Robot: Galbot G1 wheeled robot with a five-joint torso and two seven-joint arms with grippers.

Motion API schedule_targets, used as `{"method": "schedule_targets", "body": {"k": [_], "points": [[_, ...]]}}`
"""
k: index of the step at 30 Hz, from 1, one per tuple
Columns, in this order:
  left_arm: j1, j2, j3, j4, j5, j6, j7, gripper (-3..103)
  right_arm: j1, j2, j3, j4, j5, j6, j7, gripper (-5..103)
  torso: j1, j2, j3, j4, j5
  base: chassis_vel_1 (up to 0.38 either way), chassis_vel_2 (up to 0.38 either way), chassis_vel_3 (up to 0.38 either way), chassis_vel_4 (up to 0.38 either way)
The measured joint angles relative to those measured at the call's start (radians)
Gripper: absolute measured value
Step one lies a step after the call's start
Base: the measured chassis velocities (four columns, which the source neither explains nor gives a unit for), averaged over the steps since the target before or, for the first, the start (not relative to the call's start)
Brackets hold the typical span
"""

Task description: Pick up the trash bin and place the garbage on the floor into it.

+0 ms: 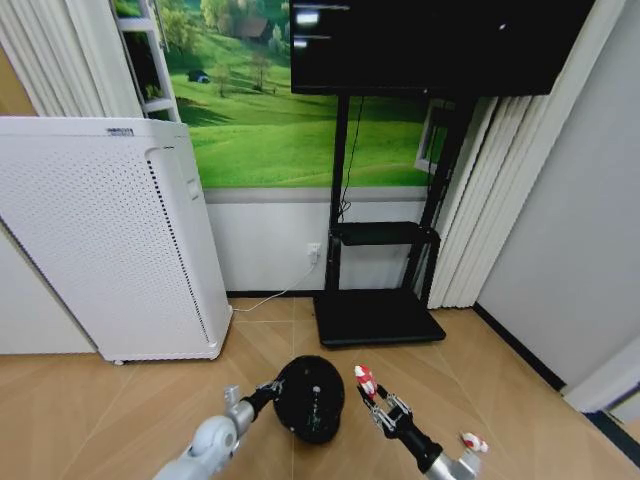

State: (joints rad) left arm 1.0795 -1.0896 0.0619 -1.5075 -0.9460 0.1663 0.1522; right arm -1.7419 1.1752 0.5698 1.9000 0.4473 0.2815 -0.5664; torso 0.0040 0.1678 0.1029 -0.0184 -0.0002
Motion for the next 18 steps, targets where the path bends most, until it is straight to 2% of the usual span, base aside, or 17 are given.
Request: {"method": "schedule_targets", "body": {"k": [6, 14, 15, 16, 17, 18], "points": [[-0.037, -0.002, 0.085, -0.014, -0.008, 0.004, -0.005, 7, -0.005, -0.013, -0.018, 0.006, -0.013, 0.002, -0.01, 40, 0.0, 0.0, 0.0, 0.0, 0.0002, 0.0, 0.0, 0.0, 0.0], [-0.008, -0.003, 0.096, -0.069, -0.006, 0.014, -0.008, 7, 0.0, -0.013, -0.032, -0.018, -0.058, 0.007, -0.042, 38, 0.0, 0.0, 0.0, 0.0001, 0.0004, 0.0, 0.0, 0.0, 0.0], [0.001, -0.004, 0.095, -0.078, -0.004, 0.016, -0.009, 7, -0.001, -0.014, -0.033, -0.023, -0.064, 0.008, -0.047, 49, 0.0, 0.0, 0.0, 0.0001, 0.0003, 0.0, 0.0, 0.0, 0.0], [0.006, -0.006, 0.094, -0.082, 0.001, 0.017, -0.009, 7, -0.002, -0.014, -0.034, -0.024, -0.067, 0.009, -0.05, 49, 0.0, 0.0, 0.0, 0.0001, 0.0003, 0.0, 0.0, 0.0, 0.0], [0.009, -0.008, 0.093, -0.083, 0.005, 0.017, -0.009, 7, -0.002, -0.014, -0.034, -0.025, -0.067, 0.01, -0.05, 60, 0.0, 0.0, 0.0, 0.0001, 0.0001, 0.0, 0.0, 0.0, 0.0], [0.009, -0.008, 0.093, -0.083, 0.005, 0.017, -0.009, 7, -0.002, -0.014, -0.034, -0.025, -0.067, 0.01, -0.05, 60, 0.0, 0.0, 0.0, 0.0001, 0.0001, 0.0, 0.0, 0.0, 0.0]]}}
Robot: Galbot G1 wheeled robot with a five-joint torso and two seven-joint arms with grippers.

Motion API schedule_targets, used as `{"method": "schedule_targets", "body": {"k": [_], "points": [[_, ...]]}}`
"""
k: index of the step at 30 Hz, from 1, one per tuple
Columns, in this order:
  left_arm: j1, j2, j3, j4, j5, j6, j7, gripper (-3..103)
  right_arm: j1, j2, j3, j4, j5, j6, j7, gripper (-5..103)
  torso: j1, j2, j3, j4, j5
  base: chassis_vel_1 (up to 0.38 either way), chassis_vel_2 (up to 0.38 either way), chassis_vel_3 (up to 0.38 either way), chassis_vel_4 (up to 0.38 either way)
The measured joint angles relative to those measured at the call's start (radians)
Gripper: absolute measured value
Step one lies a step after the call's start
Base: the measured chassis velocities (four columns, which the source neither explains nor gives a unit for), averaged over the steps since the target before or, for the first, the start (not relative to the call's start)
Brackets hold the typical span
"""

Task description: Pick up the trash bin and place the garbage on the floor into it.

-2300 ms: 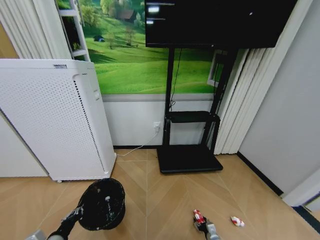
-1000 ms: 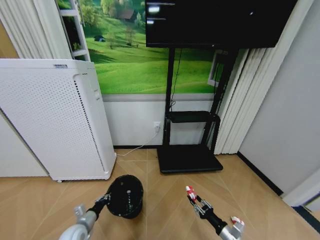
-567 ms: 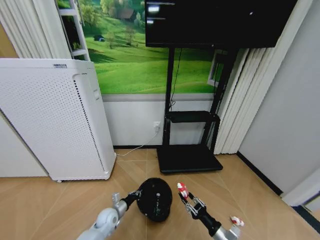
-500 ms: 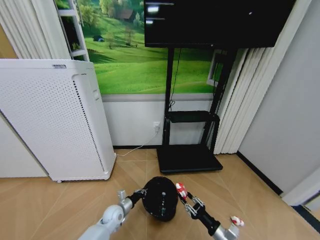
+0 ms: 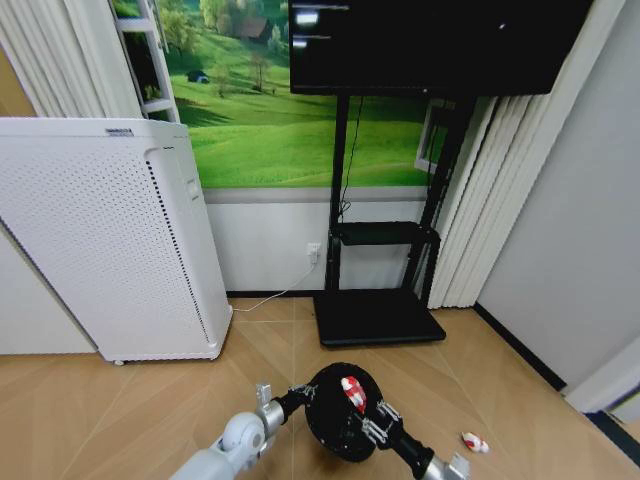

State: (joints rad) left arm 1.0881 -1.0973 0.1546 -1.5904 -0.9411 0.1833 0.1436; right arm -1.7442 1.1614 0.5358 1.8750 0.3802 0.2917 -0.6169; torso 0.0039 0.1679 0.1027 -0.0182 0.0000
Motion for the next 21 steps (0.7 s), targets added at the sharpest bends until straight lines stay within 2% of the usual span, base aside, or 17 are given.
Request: {"method": "schedule_targets", "body": {"k": [1, 2, 4, 5, 7, 8, 9, 10, 11, 12, 13, 15, 16, 18, 20, 21], "points": [[0.003, -0.002, -0.005, -0.003, 0.006, 0.0, 0.0, 7, 0.0, 0.002, -0.001, 0.0, 0.0, 0.002, -0.001, 60, 0.0, 0.0, 0.0, 0.0, 0.0, 0.0, 0.0, 0.0, 0.0], [0.004, -0.003, -0.007, -0.004, 0.006, 0.0, 0.0, 7, 0.0, 0.003, -0.001, 0.0, 0.0, 0.002, -0.001, 71, 0.0, 0.0, 0.0, 0.0, 0.0002, 0.0, 0.0, 0.0, 0.0], [0.004, -0.003, -0.01, -0.007, 0.007, 0.001, -0.003, 7, 0.001, 0.005, -0.002, 0.006, 0.001, 0.002, 0.002, 71, 0.0, 0.0, 0.0, 0.0, 0.0, 0.0, 0.0, 0.0, 0.0], [0.005, -0.002, -0.015, -0.007, 0.007, 0.001, -0.008, 7, 0.006, 0.006, -0.002, 0.012, 0.002, 0.002, 0.014, 82, 0.0, 0.0, 0.0, -0.0001, -0.0001, 0.0, 0.0, 0.0, 0.0], [0.012, -0.002, -0.043, -0.011, 0.008, 0.002, -0.036, 7, 0.029, 0.015, -0.001, 0.023, 0.014, 0.001, 0.082, 82, 0.0, 0.0, 0.0, -0.0002, 0.0, 0.0, 0.0, 0.0, 0.0], [0.012, -0.002, -0.043, -0.011, 0.008, 0.002, -0.036, 7, 0.029, 0.015, -0.001, 0.023, 0.014, 0.001, 0.082, 82, 0.0, 0.0, 0.0, -0.0002, 0.0, 0.0, 0.0, 0.0, 0.0], [0.023, -0.001, -0.075, -0.022, 0.008, 0.008, -0.062, 7, 0.045, 0.017, 0.001, 0.028, 0.023, -0.016, 0.142, 92, 0.0, 0.0, 0.0, 0.0, -0.0001, 0.0, 0.0, 0.0, 0.0], [0.023, -0.001, -0.075, -0.022, 0.008, 0.008, -0.062, 7, 0.045, 0.017, 0.001, 0.028, 0.023, -0.016, 0.142, 92, 0.0, 0.0, 0.0, 0.0, -0.0001, 0.0, 0.0, 0.0, 0.0], [0.038, 0.002, -0.111, -0.035, 0.006, 0.013, -0.081, 7, 0.056, 0.016, 0.007, 0.028, 0.024, -0.046, 0.201, 92, 0.0, 0.0, 0.0, 0.0, -0.0001, 0.0, 0.0, 0.0, 0.0], [0.061, 0.011, -0.154, -0.056, 0.002, 0.022, -0.102, 7, 0.064, 0.009, 0.01, 0.026, 0.028, -0.089, 0.268, 99, 0.0, 0.0, 0.0, 0.0, 0.0001, 0.0, 0.0, 0.0, 0.0], [0.061, 0.011, -0.154, -0.056, 0.002, 0.022, -0.102, 7, 0.064, 0.009, 0.01, 0.026, 0.028, -0.089, 0.268, 99, 0.0, 0.0, 0.0, 0.0, 0.0001, 0.0, 0.0, 0.0, 0.0], [0.12, 0.032, -0.253, -0.108, -0.015, 0.034, -0.127, 7, 0.071, -0.005, 0.011, 0.008, 0.053, -0.136, 0.338, 100, 0.0, 0.0, 0.0, 0.0, -0.0002, 0.0, 0.0, 0.0, 0.0], [0.12, 0.032, -0.253, -0.108, -0.015, 0.034, -0.127, 7, 0.071, -0.005, 0.011, 0.008, 0.053, -0.136, 0.338, 100, 0.0, 0.0, 0.0, 0.0, -0.0002, 0.0, 0.0, 0.0, 0.0], [0.211, 0.041, -0.375, -0.16, -0.032, 0.035, -0.145, 7, 0.077, 0.0, 0.011, -0.012, 0.058, -0.152, 0.359, 100, 0.0, 0.0, 0.0, 0.0001, -0.0003, 0.0, 0.0, 0.0, 0.0], [0.232, 0.041, -0.405, -0.168, -0.032, 0.035, -0.149, 7, 0.077, 0.003, 0.011, -0.016, 0.053, -0.161, 0.359, 100, 0.0, 0.0, 0.0, 0.0, -0.0004, 0.0, 0.0, 0.0, 0.0], [0.28, 0.039, -0.473, -0.183, -0.032, 0.035, -0.154, 7, 0.076, 0.011, 0.011, -0.025, 0.038, -0.17, 0.359, 100, 0.0, 0.0, 0.0, 0.0005, -0.0002, -0.041, -0.067, 0.048, 0.06]]}}
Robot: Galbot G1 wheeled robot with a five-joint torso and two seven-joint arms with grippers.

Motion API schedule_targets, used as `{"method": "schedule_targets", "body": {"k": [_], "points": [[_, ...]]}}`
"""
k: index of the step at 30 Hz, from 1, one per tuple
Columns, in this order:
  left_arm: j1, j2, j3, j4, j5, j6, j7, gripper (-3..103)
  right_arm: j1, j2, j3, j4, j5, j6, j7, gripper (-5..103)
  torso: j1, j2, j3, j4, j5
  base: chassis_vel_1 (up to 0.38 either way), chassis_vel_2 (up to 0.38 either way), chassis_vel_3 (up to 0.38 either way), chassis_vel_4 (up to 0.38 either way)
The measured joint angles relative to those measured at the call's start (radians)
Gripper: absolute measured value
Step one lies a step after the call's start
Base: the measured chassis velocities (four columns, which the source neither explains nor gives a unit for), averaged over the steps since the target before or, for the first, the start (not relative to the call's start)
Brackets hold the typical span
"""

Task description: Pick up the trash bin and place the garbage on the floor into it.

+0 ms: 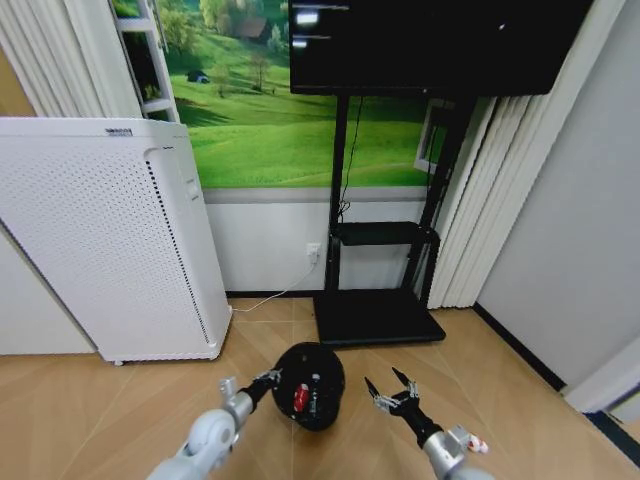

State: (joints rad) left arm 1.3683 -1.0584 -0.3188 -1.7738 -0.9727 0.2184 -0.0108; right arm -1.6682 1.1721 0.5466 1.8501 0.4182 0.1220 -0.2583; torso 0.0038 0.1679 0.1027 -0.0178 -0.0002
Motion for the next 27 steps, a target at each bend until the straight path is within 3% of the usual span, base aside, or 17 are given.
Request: {"method": "schedule_targets", "body": {"k": [2, 8, 13, 15, 18, 27], "points": [[0.072, -0.014, -0.092, -0.026, 0.001, -0.001, -0.004, 7, 0.0, 0.013, -0.001, -0.025, -0.029, 0.0, 0.0, 100, 0.0, 0.0, 0.0, 0.0, 0.0002, -0.085, -0.087, 0.09, 0.115], [0.172, -0.042, -0.217, -0.081, 0.001, -0.003, -0.003, 7, 0.001, 0.033, 0.013, -0.089, -0.082, -0.005, 0.0, 100, 0.0, 0.0, 0.0, -0.0005, 0.0, -0.151, -0.165, 0.149, 0.139], [0.24, -0.055, -0.326, -0.118, -0.008, -0.006, 0.015, 7, 0.005, 0.048, 0.032, -0.193, -0.119, -0.019, 0.05, 100, 0.0, 0.0, 0.0, -0.0003, 0.0007, -0.231, -0.232, 0.22, 0.228], [0.241, -0.055, -0.343, -0.127, -0.021, -0.006, 0.013, 7, 0.01, 0.057, 0.042, -0.231, -0.125, -0.018, 0.067, 100, 0.0, 0.0, 0.0, -0.0006, -0.001, -0.256, -0.266, 0.269, 0.252], [0.24, -0.053, -0.351, -0.139, -0.038, -0.005, 0.004, 7, 0.024, 0.075, 0.056, -0.289, -0.151, -0.015, 0.101, 100, 0.0, 0.0, 0.0, -0.0008, 0.001, -0.265, -0.261, 0.248, 0.243], [0.26, -0.044, -0.365, -0.164, -0.057, -0.002, -0.001, 7, 0.09, 0.088, 0.075, -0.458, -0.253, -0.072, 0.121, 100, 0.0, 0.0, 0.0, -0.0005, -0.0002, -0.081, -0.105, 0.1, 0.093]]}}
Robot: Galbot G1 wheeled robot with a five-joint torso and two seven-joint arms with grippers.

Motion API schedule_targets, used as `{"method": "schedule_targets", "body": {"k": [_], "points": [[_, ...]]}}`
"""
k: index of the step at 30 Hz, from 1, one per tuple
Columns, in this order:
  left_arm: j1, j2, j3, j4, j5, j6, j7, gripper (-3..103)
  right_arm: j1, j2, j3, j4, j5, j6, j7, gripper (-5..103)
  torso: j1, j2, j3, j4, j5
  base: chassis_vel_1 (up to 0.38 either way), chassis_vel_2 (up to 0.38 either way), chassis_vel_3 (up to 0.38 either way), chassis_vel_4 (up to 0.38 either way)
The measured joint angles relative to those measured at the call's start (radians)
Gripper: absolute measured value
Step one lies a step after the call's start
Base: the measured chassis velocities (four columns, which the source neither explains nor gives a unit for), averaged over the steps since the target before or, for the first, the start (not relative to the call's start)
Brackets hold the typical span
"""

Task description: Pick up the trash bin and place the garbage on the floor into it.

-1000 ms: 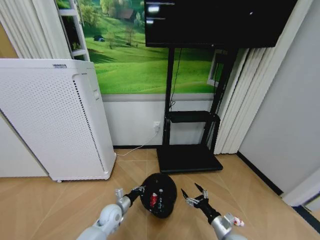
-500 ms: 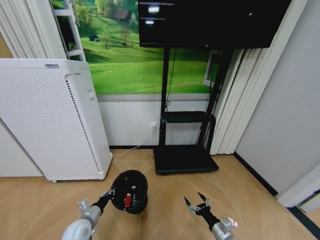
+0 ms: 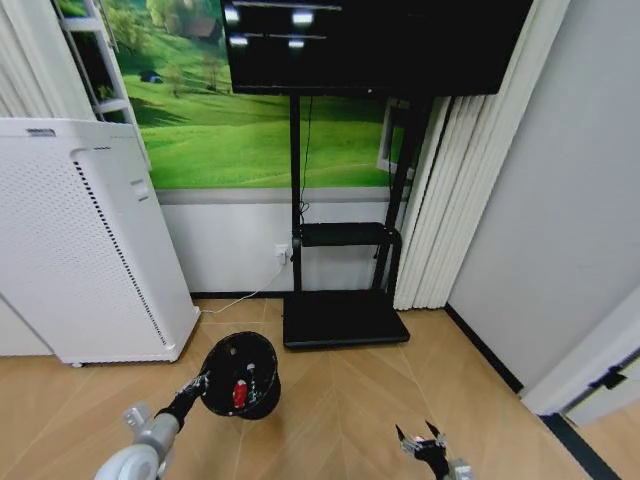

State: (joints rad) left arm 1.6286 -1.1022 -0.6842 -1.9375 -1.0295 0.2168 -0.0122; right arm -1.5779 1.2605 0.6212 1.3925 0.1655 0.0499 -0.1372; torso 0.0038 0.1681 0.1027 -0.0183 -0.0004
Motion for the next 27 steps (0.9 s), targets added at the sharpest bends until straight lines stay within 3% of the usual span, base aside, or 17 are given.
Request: {"method": "schedule_targets", "body": {"k": [22, 23, 24, 25, 27], "points": [[0.146, -0.041, -0.041, -0.068, 0.006, 0.021, 0.019, 7, 0.213, 0.017, -0.043, -0.389, -0.072, 0.021, 0.029, 103, 0.0, 0.0, 0.0, 0.0001, 0.0003, 0.01, 0.013, -0.005, -0.007], [0.151, -0.042, -0.044, -0.069, 0.007, 0.021, 0.019, 7, 0.221, 0.018, -0.046, -0.403, -0.073, 0.029, 0.033, 94, 0.0, 0.0, 0.0, 0.0, 0.0004, 0.0, 0.0, 0.0, 0.0], [0.156, -0.043, -0.046, -0.069, 0.01, 0.021, 0.021, 7, 0.225, 0.018, -0.047, -0.412, -0.074, 0.034, 0.036, 94, 0.0, 0.0, 0.0, 0.0001, 0.0005, 0.0, 0.0, 0.0, 0.0], [0.161, -0.044, -0.048, -0.071, 0.012, 0.02, 0.022, 7, 0.23, 0.019, -0.049, -0.419, -0.074, 0.037, 0.042, 84, 0.0, 0.0, 0.0, 0.0001, 0.0005, 0.0, 0.0, 0.0, 0.0], [0.162, -0.044, -0.049, -0.071, 0.012, 0.02, 0.022, 7, 0.232, 0.019, -0.049, -0.423, -0.074, 0.038, 0.048, 84, 0.0, 0.0, 0.0, 0.0001, 0.0003, 0.0, 0.0, 0.0, 0.0]]}}
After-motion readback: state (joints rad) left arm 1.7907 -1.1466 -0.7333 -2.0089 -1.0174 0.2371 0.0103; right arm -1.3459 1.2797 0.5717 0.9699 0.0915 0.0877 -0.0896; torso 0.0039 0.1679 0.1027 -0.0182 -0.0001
